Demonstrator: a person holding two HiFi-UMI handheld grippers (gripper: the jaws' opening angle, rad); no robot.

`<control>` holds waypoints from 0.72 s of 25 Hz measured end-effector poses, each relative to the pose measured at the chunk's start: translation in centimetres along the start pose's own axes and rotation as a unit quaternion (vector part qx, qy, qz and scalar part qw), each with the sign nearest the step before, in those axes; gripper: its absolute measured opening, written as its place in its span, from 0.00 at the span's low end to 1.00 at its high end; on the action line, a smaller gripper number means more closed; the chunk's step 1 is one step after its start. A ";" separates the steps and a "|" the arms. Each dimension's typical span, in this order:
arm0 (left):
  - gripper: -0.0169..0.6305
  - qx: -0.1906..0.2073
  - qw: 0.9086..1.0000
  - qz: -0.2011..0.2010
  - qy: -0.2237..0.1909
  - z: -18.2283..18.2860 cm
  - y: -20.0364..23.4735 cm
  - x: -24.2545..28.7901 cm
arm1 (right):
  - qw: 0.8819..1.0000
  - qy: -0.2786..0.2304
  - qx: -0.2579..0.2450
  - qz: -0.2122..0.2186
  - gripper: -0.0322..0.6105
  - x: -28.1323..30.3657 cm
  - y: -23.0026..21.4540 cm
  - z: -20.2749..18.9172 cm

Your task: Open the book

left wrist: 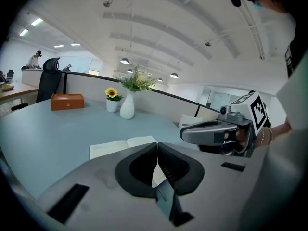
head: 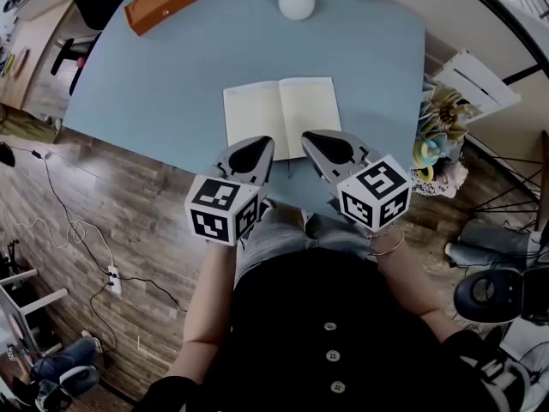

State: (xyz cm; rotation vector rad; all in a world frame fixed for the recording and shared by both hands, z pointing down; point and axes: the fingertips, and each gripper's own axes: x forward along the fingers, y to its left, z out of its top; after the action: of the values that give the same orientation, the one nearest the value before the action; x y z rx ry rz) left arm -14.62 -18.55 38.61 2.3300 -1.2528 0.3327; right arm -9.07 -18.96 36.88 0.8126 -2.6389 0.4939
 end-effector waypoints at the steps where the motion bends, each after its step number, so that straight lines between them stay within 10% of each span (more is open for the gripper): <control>1: 0.05 0.005 1.000 -0.003 0.002 0.1 -0.2 0.1 | 1.000 -0.001 -0.002 0.000 0.05 -0.1 0.0 0.1; 18: 0.05 0.034 0.998 -0.042 -0.033 2.2 -3.1 0.6 | 0.999 -0.030 -0.027 -0.009 0.05 -2.1 0.1 2.2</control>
State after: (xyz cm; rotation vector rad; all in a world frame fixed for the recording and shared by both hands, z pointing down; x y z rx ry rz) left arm -11.69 -18.65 36.10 2.4613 -1.1861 0.2773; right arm -7.93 -18.83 34.11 0.8474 -2.6841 0.3982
